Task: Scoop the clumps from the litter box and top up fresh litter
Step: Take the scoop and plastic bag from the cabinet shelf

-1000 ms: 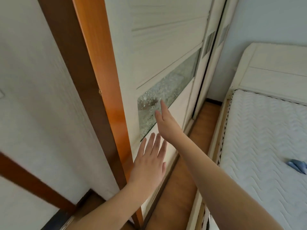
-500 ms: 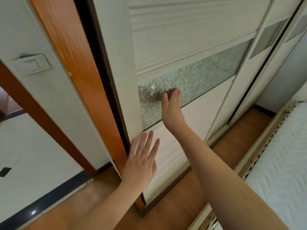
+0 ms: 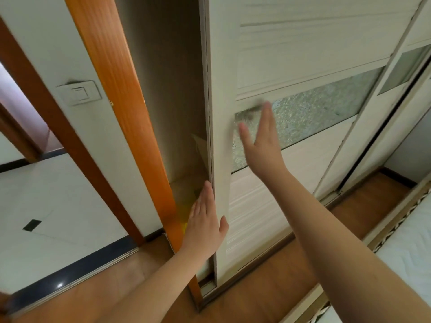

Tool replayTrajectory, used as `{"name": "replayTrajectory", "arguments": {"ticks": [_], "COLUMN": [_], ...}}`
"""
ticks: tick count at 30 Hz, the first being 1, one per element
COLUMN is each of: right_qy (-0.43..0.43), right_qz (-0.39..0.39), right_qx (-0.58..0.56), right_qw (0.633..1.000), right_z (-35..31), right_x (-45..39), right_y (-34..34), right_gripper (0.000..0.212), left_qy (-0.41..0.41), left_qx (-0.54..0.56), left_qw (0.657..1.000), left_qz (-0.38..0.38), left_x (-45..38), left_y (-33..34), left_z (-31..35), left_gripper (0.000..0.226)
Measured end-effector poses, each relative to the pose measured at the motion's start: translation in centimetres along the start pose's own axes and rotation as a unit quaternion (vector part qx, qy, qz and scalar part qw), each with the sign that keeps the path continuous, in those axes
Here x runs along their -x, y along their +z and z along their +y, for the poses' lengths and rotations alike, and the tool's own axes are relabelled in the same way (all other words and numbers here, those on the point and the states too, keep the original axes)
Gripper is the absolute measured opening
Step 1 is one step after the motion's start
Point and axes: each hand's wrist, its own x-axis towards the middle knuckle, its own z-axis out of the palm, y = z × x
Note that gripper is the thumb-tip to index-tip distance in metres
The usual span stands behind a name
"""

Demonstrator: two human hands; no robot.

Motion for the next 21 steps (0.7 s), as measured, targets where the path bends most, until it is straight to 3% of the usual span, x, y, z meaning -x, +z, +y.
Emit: {"name": "replayTrajectory", "arguments": {"ticks": [3, 5, 8, 14, 21], "right_qy": [-0.102, -0.105, -0.117, -0.128, -0.111], "right_qz": [0.006, 0.024, 0.061, 0.065, 0.057], "right_qx": [0.049, 0.104, 0.161, 0.142, 0.133], "right_qw": [0.994, 0.989, 0.978, 0.979, 0.983], "right_z": [-3.9, -4.6, -3.9, -2.6, 0.2], "right_x": [0.5, 0.3, 0.1, -0.9, -2.8], "right_y": [0.8, 1.8, 2.9, 2.9, 1.3], "right_gripper": [0.096, 0.106, 0.105, 0.105, 0.107], "left_qy": [-0.022, -0.028, -0.06, -0.075, -0.037], "left_qx": [0.074, 0.099, 0.163, 0.231, 0.205], "left_qw": [0.997, 0.995, 0.985, 0.97, 0.975], "left_qz": [0.0, 0.0, 0.009, -0.016, -0.081], "left_x": [-0.5, -0.7, -1.0, -1.8, -4.3], "left_y": [0.6, 1.3, 1.7, 1.3, 1.7], "left_z": [1.3, 1.9, 2.4, 2.3, 3.6], "left_gripper": [0.095, 0.094, 0.091, 0.086, 0.089]}}
